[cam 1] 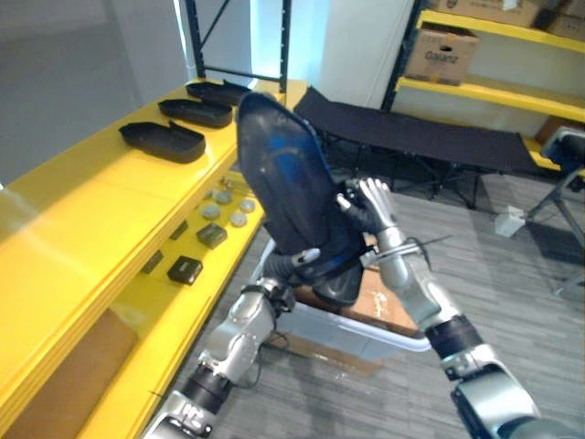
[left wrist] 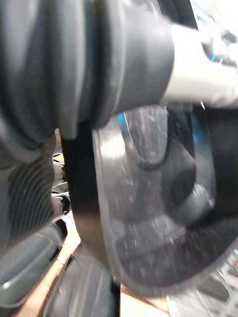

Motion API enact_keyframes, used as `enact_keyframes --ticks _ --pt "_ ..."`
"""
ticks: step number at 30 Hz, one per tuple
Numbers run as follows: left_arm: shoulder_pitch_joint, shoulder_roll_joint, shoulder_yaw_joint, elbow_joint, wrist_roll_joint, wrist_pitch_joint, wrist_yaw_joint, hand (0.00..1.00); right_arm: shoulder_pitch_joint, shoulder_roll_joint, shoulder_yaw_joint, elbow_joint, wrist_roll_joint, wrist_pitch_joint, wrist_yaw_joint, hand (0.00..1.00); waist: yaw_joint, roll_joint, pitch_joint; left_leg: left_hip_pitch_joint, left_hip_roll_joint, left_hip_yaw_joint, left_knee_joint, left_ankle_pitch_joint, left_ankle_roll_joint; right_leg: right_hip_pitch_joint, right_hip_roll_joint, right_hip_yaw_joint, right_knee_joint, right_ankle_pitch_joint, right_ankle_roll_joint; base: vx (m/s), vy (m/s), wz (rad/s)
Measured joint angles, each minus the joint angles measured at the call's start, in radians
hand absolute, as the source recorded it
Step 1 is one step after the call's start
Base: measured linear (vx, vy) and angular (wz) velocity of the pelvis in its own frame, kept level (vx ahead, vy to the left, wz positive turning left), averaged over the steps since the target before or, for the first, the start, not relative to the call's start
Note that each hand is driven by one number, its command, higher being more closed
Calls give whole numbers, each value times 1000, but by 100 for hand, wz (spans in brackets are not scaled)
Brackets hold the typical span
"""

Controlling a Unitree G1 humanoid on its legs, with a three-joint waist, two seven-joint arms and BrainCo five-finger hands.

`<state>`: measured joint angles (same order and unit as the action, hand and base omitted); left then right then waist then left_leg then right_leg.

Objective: Walk over and take plastic housings, then place them on the shelf

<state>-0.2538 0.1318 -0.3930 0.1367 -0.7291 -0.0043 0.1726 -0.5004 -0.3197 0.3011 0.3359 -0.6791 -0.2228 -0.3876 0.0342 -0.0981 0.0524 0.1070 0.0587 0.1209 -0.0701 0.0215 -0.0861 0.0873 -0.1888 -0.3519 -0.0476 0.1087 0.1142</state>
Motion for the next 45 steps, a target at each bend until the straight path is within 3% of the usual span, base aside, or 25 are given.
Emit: enact_keyframes --ticks 3,10,19,20,29,36,39,40,41,45 --pt "32 -35 38 0 0 -22 47 100 30 34 -4 -11 0 -11 -2 100 0 0 0 0 0 1 0 0 0 0 0 0 0 0 0 0 0 0" --pt "42 -37 69 1 -8 -88 60 100 71 85 -12 -48 21 -15 -9 100 1 0 0 1 1 2 1 0 0 0 0 2 0 0 0 0 0 0" --pt "46 -42 78 3 -9 -90 50 100 135 130 -7 -50 50 -30 -61 100 0 0 0 1 1 4 1 0 0 0 -1 3 -3 0 0 0 0 0" --pt "46 -42 76 3 -9 -90 48 100 136 130 -5 -50 50 -32 -68 0 0 0 0 1 1 4 1 -1 0 0 -1 3 -4 0 0 0 0 0" --pt "45 -40 53 -5 44 -90 56 100 174 116 45 -57 111 -43 -98 0 -1 0 0 -4 2 8 7 -6 0 1 -1 6 -16 3 2 0 0 0" --pt "45 -25 35 -109 339 -90 129 100 220 117 80 -57 279 -38 -90 0 2 0 0 -5 2 26 33 -26 0 3 -1 20 -17 4 2 -2 3 -5" --pt "45 -26 32 -189 441 -89 171 100 226 131 84 -105 543 -48 -34 0 -1 2 -1 -4 -1 30 44 -35 1 4 -2 23 -15 4 2 -9 16 -7" --pt "45 -31 41 -228 473 -88 188 100 231 154 72 -146 693 -62 13 0 -3 2 -1 -3 -1 30 43 -35 1 4 -1 23 -14 3 2 0 0 0" --pt "46 -32 41 -244 485 -87 197 100 233 165 65 -157 740 -73 31 0 -4 3 -1 -3 -1 31 43 -35 1 4 -1 23 -13 3 1 0 0 0" --pt "75 -80 105 -329 594 -92 219 100 242 238 8 -225 990 -184 201 0 -5 11 0 0 -2 31 42 -35 1 4 -2 23 -8 3 1 0 0 0"
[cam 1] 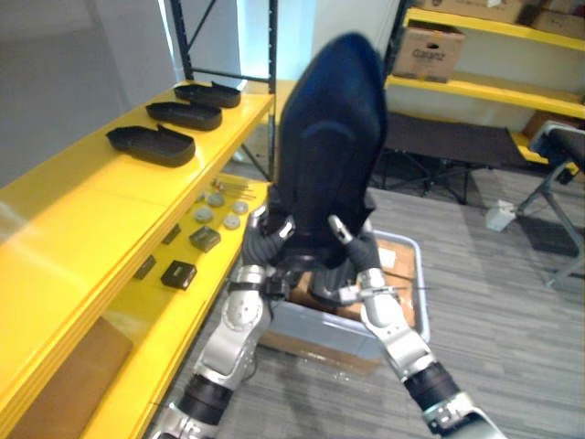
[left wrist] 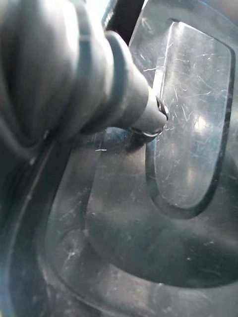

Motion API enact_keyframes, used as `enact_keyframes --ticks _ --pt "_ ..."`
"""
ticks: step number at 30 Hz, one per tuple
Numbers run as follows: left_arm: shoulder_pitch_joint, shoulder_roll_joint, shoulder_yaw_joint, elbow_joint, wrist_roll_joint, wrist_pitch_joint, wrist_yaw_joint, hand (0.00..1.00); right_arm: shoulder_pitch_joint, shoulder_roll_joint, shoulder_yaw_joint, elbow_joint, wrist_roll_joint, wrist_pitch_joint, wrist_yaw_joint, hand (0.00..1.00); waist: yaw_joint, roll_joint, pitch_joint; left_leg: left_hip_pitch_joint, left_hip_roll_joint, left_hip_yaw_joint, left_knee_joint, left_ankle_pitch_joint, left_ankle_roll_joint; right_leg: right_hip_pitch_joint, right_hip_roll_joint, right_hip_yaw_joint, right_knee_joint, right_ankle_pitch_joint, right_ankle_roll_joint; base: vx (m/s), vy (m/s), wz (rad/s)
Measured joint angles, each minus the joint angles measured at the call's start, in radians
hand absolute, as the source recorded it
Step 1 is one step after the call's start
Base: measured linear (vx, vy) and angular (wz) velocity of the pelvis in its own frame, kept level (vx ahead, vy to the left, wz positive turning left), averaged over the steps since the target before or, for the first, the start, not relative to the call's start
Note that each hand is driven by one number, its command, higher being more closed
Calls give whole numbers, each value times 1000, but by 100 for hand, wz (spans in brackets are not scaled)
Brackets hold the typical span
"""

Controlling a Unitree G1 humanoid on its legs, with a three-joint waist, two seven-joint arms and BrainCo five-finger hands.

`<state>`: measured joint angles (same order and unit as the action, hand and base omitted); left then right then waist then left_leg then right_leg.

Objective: Walk over and take plastic housings, then place them on the shelf

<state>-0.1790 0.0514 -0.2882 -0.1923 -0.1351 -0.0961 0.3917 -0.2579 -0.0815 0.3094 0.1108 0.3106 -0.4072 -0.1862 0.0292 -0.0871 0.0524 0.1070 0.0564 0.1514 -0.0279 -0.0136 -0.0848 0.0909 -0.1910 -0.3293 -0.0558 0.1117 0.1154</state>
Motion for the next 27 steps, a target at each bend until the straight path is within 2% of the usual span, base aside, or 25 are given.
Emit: enact_keyframes --ticks 2,4,6,8,12,16,19,22,23,24,27 --pt "26 -21 61 -4 78 -9 37 100 0 22 -43 -67 84 -54 47 0 0 7 -3 1 0 0 0 0 0 0 0 0 1 -1 0 0 0 0" --pt "73 -25 144 -3 150 -9 89 100 -2 26 -113 -142 119 -107 61 0 -2 17 -8 6 0 2 -4 0 0 0 0 1 4 -3 -3 -7 7 -2" --pt "118 -19 216 -3 205 -4 133 100 -2 22 -178 -196 147 -135 61 0 -4 24 -9 17 1 11 -17 1 -1 -1 0 3 10 -11 -3 -13 12 -6" --pt "138 -16 275 -3 246 3 165 100 2 16 -233 -227 158 -136 81 0 -6 25 -10 17 1 16 -18 1 -1 -3 0 5 11 -15 -4 -13 10 -4" --pt "160 -19 362 -3 273 5 208 100 106 1 -305 -288 255 -103 193 0 -11 26 -10 26 1 20 -36 5 -2 -4 1 8 11 -17 0 0 0 0" --pt "185 -20 399 -4 272 5 238 100 240 7 -359 -288 263 -48 205 0 -18 33 -11 25 0 29 -45 4 -1 -18 3 29 10 -17 1 32 13 -9" --pt "205 -22 429 -5 263 0 261 100 342 46 -404 -247 254 -11 165 0 -40 43 -6 25 0 32 -49 3 -2 -22 3 32 9 -16 2 13 3 -4" --pt "254 -36 443 -25 210 -43 260 100 434 89 -462 -156 224 8 112 0 -45 56 2 30 1 52 -49 -6 0 -23 5 50 9 -16 2 -5 7 -16" --pt "277 -52 443 -45 186 -63 253 100 455 98 -484 -132 238 21 111 0 -45 60 4 33 2 57 -48 -10 0 -22 4 56 8 -16 2 -18 5 -19" --pt "307 -76 441 -72 164 -96 235 100 482 107 -507 -101 272 21 113 0 -47 63 7 33 3 59 -48 -12 1 -22 3 57 7 -17 3 -11 1 -8" --pt "370 -101 440 -145 128 -164 188 100 520 129 -537 -77 272 10 125 0 -48 73 13 33 3 59 -48 -14 0 -22 3 57 6 -19 6 0 0 0"
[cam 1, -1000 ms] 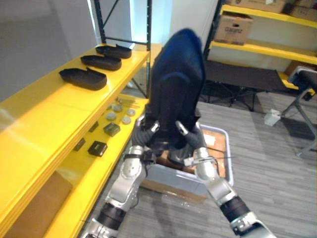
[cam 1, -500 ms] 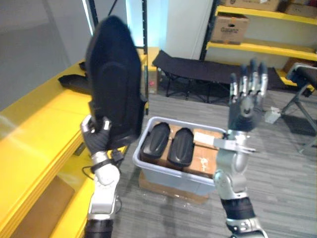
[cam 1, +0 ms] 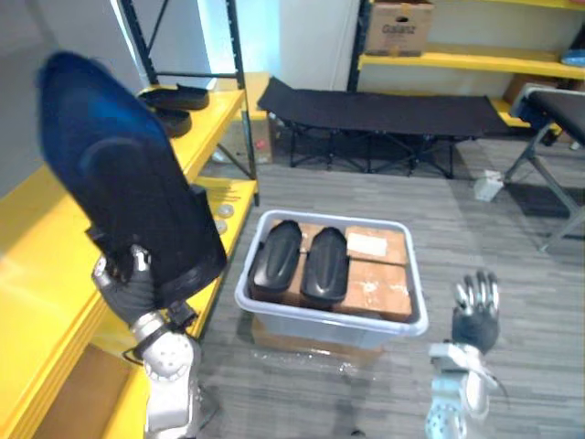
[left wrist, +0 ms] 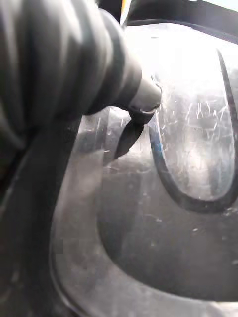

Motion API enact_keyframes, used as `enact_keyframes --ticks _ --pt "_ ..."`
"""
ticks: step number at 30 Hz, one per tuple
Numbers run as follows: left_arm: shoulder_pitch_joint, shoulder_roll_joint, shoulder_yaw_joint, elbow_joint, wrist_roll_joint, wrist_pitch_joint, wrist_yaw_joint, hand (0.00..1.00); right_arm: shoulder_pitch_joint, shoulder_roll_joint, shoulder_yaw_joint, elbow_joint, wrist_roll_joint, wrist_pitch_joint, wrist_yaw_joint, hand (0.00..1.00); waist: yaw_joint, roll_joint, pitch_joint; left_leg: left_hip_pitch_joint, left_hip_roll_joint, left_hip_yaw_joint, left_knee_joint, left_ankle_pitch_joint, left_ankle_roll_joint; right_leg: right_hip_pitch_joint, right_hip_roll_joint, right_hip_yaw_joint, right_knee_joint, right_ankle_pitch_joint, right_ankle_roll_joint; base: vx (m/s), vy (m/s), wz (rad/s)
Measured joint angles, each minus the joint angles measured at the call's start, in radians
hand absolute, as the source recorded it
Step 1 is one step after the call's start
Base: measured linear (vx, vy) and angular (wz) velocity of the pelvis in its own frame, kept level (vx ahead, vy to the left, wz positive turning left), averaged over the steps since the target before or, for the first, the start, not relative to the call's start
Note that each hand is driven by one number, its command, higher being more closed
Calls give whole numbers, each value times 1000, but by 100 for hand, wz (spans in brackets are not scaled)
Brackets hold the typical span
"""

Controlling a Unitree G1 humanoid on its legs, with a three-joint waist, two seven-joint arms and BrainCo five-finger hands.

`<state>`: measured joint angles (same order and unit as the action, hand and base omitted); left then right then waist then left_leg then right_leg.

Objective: Walk over and take plastic housings, then place them on the shelf

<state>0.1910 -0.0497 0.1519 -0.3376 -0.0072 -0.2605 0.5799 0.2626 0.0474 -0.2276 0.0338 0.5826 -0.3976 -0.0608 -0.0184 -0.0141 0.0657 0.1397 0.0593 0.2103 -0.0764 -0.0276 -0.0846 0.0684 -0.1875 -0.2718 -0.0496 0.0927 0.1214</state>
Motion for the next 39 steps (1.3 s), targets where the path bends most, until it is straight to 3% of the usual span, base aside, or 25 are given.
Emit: enact_keyframes --ticks 5,10,13,17,23,26,27,32,36,39 --pt "24 2 4 -84 -45 -66 -55 100 -37 -2 -2 0 -111 1 -5 0 8 5 4 -3 0 -8 1 0 0 3 -1 -6 0 -4 5 -10 -2 3" --pt "27 3 15 -121 -54 -67 -51 100 -100 -35 24 -3 -127 20 -4 0 29 -5 14 -56 -4 -69 54 -15 4 8 -16 -66 19 -17 14 -8 -1 37" --pt "48 2 114 -123 -54 -65 -31 100 -163 -63 64 0 -127 50 -2 0 54 -8 45 -78 -9 -116 87 -26 5 29 -23 -111 24 -25 17 -11 8 44" --pt "123 -1 229 -126 -55 -65 -6 100 -208 -84 110 21 -149 62 22 0 119 -13 59 -110 -20 -178 142 -49 8 43 -39 -172 77 -61 21 13 27 44" --pt "201 -9 367 -129 -55 -74 -5 100 -269 -94 191 73 -176 74 63 0 181 -26 78 -162 -46 -303 191 -60 15 91 -53 -274 96 -74 14 37 47 65" --pt "233 -31 443 -129 -54 -120 -5 100 -325 -103 233 143 -208 79 61 0 233 -25 82 -194 -65 -372 234 -65 16 100 -67 -318 136 -90 0 33 60 69" --pt "235 -38 459 -129 -54 -130 -6 100 -335 -103 239 152 -210 79 59 0 236 -26 85 -200 -72 -390 240 -65 16 106 -71 -334 141 -93 2 9 48 64" --pt "267 -49 552 -129 -65 -204 -16 100 -389 -103 326 190 -264 80 18 0 306 -43 117 -239 -109 -466 306 -85 19 134 -94 -394 192 -149 3 -30 26 53" --pt "301 -83 576 -129 -76 -261 -62 100 -390 -103 378 197 -345 94 -28 0 335 -41 119 -253 -121 -487 362 -113 18 162 -92 -412 199 -179 3 -44 8 16" --pt "304 -83 580 -130 -113 -270 -96 100 -390 -107 377 197 -362 102 -55 0 334 -43 118 -281 -125 -496 393 -124 13 160 -85 -413 198 -206 8 -54 1 8"
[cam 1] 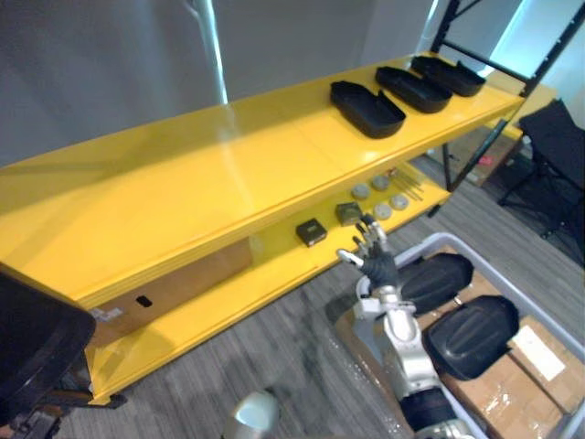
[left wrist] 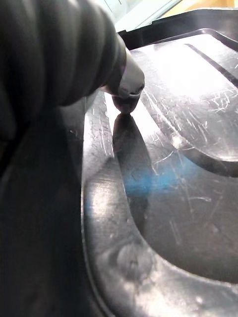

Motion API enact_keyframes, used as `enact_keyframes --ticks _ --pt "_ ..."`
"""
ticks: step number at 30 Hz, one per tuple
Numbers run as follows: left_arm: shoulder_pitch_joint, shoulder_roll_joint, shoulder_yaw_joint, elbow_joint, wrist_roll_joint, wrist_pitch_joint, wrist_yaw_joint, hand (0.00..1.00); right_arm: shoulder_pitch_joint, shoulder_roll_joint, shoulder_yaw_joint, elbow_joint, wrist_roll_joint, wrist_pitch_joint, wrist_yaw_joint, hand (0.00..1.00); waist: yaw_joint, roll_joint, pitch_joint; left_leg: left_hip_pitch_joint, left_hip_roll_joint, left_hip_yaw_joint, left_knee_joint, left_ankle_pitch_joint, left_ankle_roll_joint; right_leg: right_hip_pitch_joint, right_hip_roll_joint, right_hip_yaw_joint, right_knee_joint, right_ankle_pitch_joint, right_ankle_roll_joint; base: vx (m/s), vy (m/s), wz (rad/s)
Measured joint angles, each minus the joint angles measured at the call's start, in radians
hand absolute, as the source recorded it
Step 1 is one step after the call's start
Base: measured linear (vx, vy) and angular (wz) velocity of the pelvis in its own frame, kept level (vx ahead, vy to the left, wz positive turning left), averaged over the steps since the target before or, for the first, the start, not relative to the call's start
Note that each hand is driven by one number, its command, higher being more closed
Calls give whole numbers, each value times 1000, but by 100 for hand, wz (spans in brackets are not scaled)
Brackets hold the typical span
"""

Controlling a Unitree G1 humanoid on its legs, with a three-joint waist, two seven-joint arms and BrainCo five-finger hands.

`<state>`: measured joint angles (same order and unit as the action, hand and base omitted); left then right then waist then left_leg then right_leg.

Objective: Walk over and take plastic housings, then place them on the shelf

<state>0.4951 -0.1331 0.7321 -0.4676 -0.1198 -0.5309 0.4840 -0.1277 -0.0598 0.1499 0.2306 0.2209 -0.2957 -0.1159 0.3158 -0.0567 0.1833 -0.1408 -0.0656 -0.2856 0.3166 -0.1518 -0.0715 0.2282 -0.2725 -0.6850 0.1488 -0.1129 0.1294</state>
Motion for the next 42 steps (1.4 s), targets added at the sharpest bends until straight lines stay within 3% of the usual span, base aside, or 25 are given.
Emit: enact_keyframes --ticks 10,19,22,23,25,27,29,39,40,42 --pt "-20 9 -46 -4 -36 0 -42 100 83 -13 -34 -3 1 29 -17 0 -10 -7 0 -36 -23 -62 32 -3 -8 2 2 -21 35 -19 6 -15 7 20" --pt "-20 10 -77 -24 -23 10 17 100 83 -15 -38 -3 -9 29 33 0 -9 -10 -4 -34 -24 -54 22 -1 -8 4 8 5 14 -16 9 2 -4 1" --pt "-23 12 -86 -30 -31 10 -14 100 86 -20 -49 -4 -44 33 21 0 -33 -11 -6 -50 -44 -35 61 6 3 62 12 -24 16 -2 12 -7 44 88" --pt "-25 18 -91 -30 -38 10 -39 100 91 -21 -54 -7 -50 35 4 0 -35 -23 -16 -51 -51 -36 57 14 14 74 9 -33 19 -1 11 20 51 82" --pt "-21 19 -101 -30 -43 19 -54 100 86 -21 -56 -8 -66 35 -6 0 -11 -29 -20 -51 -59 -41 41 27 16 73 3 -28 28 3 4 14 41 43" --pt "-22 17 -110 -30 -40 33 -52 100 81 -19 -53 -19 -81 35 -8 0 -5 -22 -16 -54 -47 0 21 25 27 73 -8 -23 44 6 1 -61 29 16" --pt "-23 18 -121 -30 -37 36 -42 100 81 -20 -51 -23 -81 34 -6 0 -16 -17 -13 -51 2 105 17 33 30 83 -9 -14 52 8 0 -75 15 13" --pt "-30 19 -126 -30 -15 44 -27 100 73 -31 -41 -26 -114 -10 -19 0 -30 -1 -10 -58 23 157 -9 52 29 49 -5 24 28 13 -12 -29 -14 -13" --pt "-33 19 -127 -30 -7 44 -28 100 73 -39 -43 -26 -116 -14 -20 0 -31 5 -7 -62 23 154 -4 52 29 46 -7 20 40 13 -12 -32 -2 19" --pt "-45 32 -127 -30 16 28 -52 100 74 -59 -70 -26 -117 -26 -48 0 -46 35 14 -70 23 125 5 52 30 -21 -52 23 226 16 -17 -49 39 36"
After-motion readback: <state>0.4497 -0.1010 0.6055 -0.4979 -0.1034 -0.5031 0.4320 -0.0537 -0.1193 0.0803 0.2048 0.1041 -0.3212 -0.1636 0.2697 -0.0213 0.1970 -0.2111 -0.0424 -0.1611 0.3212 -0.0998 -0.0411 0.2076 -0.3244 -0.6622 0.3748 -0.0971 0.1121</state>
